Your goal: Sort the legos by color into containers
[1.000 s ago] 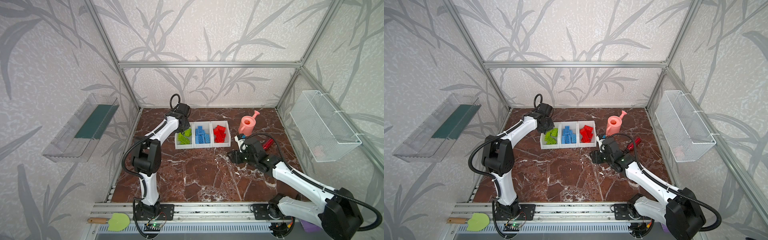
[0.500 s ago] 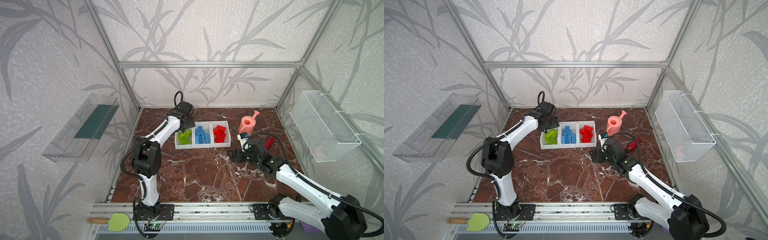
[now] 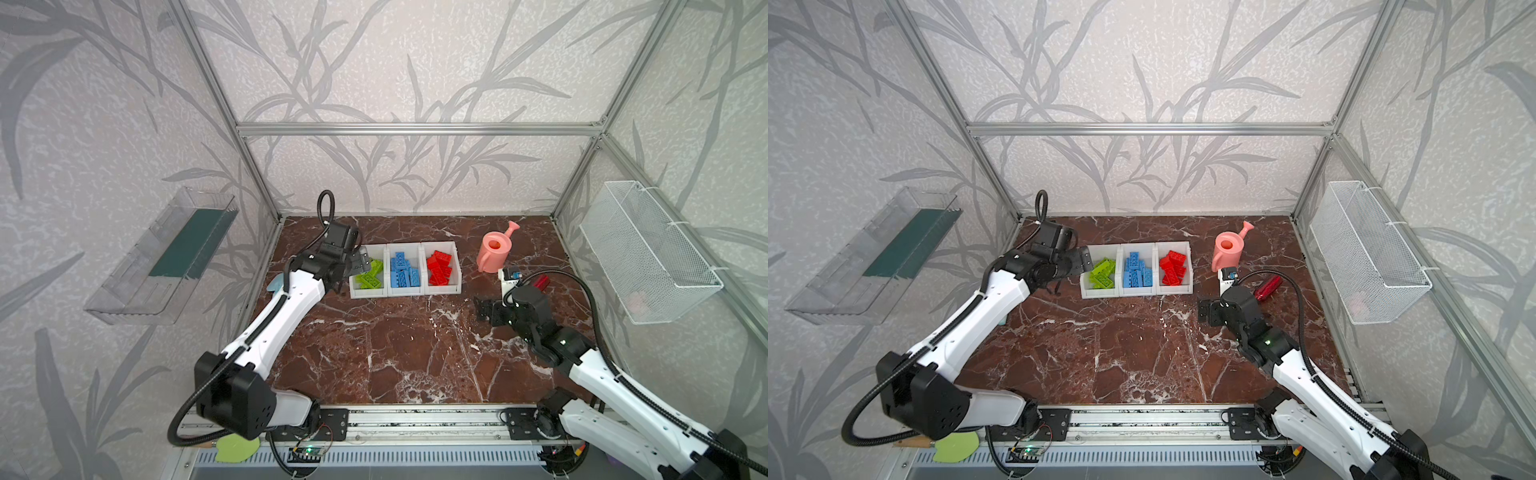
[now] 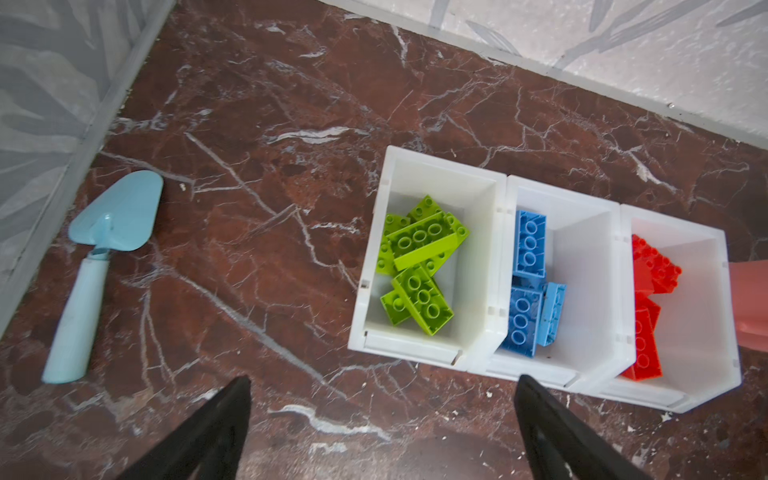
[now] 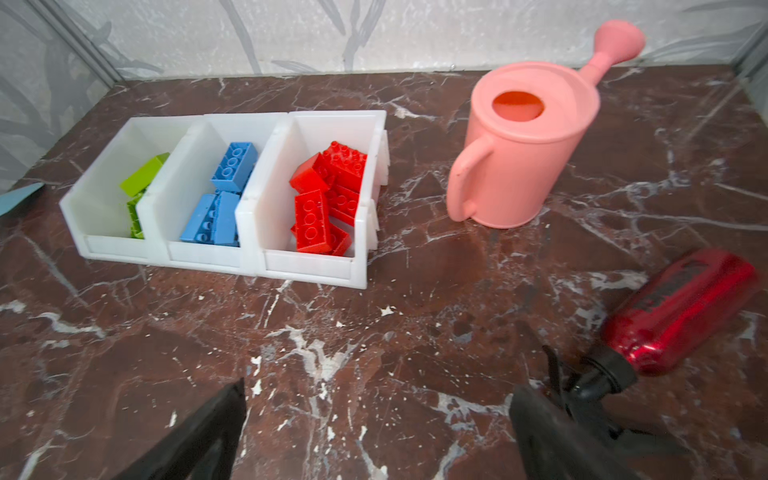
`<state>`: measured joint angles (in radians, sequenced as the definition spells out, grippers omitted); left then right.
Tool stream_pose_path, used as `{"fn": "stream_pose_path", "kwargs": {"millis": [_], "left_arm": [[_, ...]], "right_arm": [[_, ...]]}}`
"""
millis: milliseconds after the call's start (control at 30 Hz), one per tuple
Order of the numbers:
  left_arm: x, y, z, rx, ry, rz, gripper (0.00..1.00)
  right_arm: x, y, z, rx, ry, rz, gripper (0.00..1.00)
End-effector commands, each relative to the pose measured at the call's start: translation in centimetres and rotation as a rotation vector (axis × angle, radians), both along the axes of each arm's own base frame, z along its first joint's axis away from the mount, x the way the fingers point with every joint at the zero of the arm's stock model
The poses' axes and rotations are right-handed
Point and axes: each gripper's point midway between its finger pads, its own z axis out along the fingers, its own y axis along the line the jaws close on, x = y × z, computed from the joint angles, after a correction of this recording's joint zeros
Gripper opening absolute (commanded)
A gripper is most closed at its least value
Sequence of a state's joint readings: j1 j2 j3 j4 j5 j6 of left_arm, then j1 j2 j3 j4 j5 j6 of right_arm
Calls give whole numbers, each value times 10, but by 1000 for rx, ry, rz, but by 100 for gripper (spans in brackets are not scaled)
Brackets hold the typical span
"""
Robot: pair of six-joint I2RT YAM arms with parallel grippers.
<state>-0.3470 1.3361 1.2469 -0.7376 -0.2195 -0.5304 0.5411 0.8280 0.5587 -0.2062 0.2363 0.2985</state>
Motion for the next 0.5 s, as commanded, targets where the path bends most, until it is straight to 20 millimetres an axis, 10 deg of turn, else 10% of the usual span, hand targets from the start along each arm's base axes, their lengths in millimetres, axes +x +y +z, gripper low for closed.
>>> {"fn": "stream_pose_path", "kwargs": {"millis": [0,300,467], "left_arm": [[-30,26,3,99,6,23,98],[-46,75,21,193,-350,100,99],[-41,110,-7,264,-389,222,99]], "right_arm": [[4,-15,12,-57,-130,-37,99],[33,-74,12,-253,-214,-233,99],[60,-111,1,-276,-172,-354,99]]}}
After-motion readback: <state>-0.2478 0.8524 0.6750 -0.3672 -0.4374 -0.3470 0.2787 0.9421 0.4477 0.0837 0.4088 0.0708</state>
